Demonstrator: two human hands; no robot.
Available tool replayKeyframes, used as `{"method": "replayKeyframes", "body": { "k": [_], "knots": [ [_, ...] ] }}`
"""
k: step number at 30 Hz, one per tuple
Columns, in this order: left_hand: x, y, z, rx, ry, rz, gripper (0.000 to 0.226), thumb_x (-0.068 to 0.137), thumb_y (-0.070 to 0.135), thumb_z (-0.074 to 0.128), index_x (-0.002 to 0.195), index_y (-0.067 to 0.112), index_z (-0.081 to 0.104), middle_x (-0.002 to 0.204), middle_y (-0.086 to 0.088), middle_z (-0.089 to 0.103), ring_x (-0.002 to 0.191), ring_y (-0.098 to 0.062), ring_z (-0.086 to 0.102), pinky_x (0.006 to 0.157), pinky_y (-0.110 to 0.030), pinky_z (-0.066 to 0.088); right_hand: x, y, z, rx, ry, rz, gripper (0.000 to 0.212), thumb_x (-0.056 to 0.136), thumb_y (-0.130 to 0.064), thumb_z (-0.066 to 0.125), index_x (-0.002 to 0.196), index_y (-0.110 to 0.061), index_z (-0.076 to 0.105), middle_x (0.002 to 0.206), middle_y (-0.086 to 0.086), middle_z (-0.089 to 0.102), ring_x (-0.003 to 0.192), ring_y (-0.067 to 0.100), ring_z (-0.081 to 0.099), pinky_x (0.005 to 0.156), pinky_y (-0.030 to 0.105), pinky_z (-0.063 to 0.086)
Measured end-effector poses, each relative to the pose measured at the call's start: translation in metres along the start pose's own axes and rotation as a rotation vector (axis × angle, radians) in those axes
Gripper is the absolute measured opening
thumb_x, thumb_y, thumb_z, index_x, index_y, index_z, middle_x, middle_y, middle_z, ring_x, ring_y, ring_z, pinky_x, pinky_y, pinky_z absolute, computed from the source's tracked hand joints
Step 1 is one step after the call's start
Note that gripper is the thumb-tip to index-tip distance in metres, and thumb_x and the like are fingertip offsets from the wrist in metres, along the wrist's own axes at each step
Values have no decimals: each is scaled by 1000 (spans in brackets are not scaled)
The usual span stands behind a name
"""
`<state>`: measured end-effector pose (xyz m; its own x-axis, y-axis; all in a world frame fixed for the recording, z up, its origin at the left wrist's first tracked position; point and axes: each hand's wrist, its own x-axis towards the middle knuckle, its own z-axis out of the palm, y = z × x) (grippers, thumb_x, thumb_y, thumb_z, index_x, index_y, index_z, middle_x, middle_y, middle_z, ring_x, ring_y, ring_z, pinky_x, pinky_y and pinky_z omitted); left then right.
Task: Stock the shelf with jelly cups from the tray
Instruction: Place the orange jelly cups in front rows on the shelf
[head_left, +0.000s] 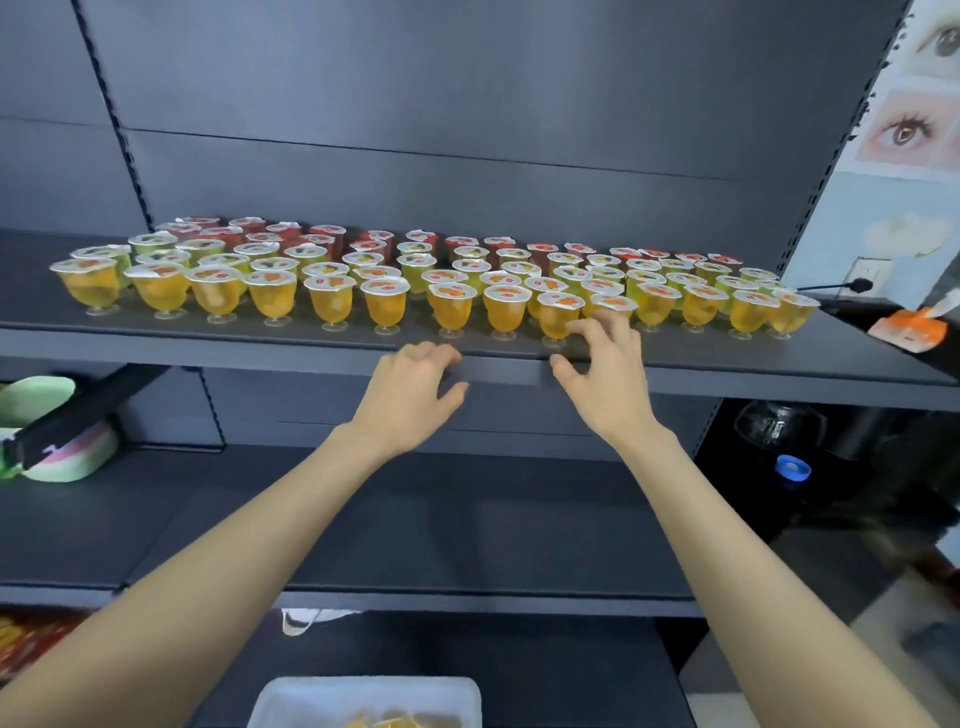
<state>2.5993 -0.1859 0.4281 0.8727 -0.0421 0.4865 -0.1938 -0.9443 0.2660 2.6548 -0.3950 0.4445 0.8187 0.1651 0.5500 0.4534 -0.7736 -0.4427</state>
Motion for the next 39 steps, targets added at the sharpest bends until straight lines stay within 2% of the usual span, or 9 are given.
{"method": "replayKeyframes", "body": {
  "k": [7, 11, 16, 20, 25, 30, 34, 37, 39],
  "knots": [
    [-87, -82, 35, 27, -122, 0, 38, 92, 29, 56, 125, 10, 56, 121, -9, 59, 106, -29, 54, 93, -39, 37, -90, -37, 87, 23, -156, 25, 37, 93, -24, 57, 128, -14, 51, 142, 2, 36, 128, 21, 31, 85, 28, 40],
    [-139, -118, 74, 12, -272, -67, 41, 92, 31, 56, 129, 11, 54, 125, -9, 58, 109, -29, 54, 96, -38, 36, -142, -37, 149, 47, -329, 150, 39, 94, -25, 55, 131, -15, 49, 144, 2, 34, 130, 20, 30, 92, 34, 44],
    [-209, -163, 141, -82, -504, -267, 43, 93, 30, 53, 132, 14, 49, 130, -6, 53, 118, -28, 49, 100, -37, 32, -216, -17, 241, 52, -579, 278, 40, 94, -23, 55, 132, -14, 48, 142, 3, 37, 130, 20, 33, 96, 33, 44],
    [-272, -192, 211, -69, -730, -424, 48, 94, 41, 40, 136, 20, 42, 133, -2, 49, 121, -24, 47, 99, -33, 33, -283, 14, 318, 50, -786, 388, 42, 92, -24, 57, 131, -12, 50, 136, 5, 43, 126, 25, 39, 99, 32, 39],
    [-343, -222, 301, -173, -852, -604, 45, 95, 33, 47, 137, 19, 38, 136, -3, 47, 120, -22, 48, 101, -35, 37, -362, 59, 402, 38, -986, 505, 43, 92, -25, 55, 133, -14, 46, 137, 4, 41, 129, 23, 35, 98, 33, 41],
    [-396, -248, 393, -274, -864, -714, 50, 94, 32, 53, 138, 16, 37, 134, -6, 47, 119, -24, 51, 102, -39, 41, -418, 99, 478, 39, -1007, 505, 48, 91, -27, 59, 135, -14, 46, 137, 7, 46, 127, 29, 39, 104, 35, 35],
    [-423, -272, 455, -331, -808, -769, 61, 91, 30, 59, 143, 13, 31, 141, -10, 38, 125, -29, 43, 105, -43, 35, -451, 124, 533, 25, -924, 476, 61, 85, -41, 54, 137, -10, 46, 137, 10, 49, 127, 33, 39, 108, 39, 29],
    [-438, -289, 491, -348, -751, -753, 65, 86, 33, 65, 141, 15, 35, 141, -9, 40, 125, -32, 42, 104, -46, 36, -465, 137, 564, -5, -847, 417, 60, 87, -38, 60, 140, -16, 42, 138, 7, 47, 128, 31, 36, 106, 43, 28],
    [-444, -298, 510, -353, -709, -729, 64, 84, 33, 68, 139, 18, 39, 140, -6, 44, 124, -32, 43, 102, -49, 38, -470, 143, 581, -24, -780, 371, 57, 86, -40, 56, 139, -21, 44, 132, 4, 51, 126, 28, 33, 103, 47, 29]
  ]
}}
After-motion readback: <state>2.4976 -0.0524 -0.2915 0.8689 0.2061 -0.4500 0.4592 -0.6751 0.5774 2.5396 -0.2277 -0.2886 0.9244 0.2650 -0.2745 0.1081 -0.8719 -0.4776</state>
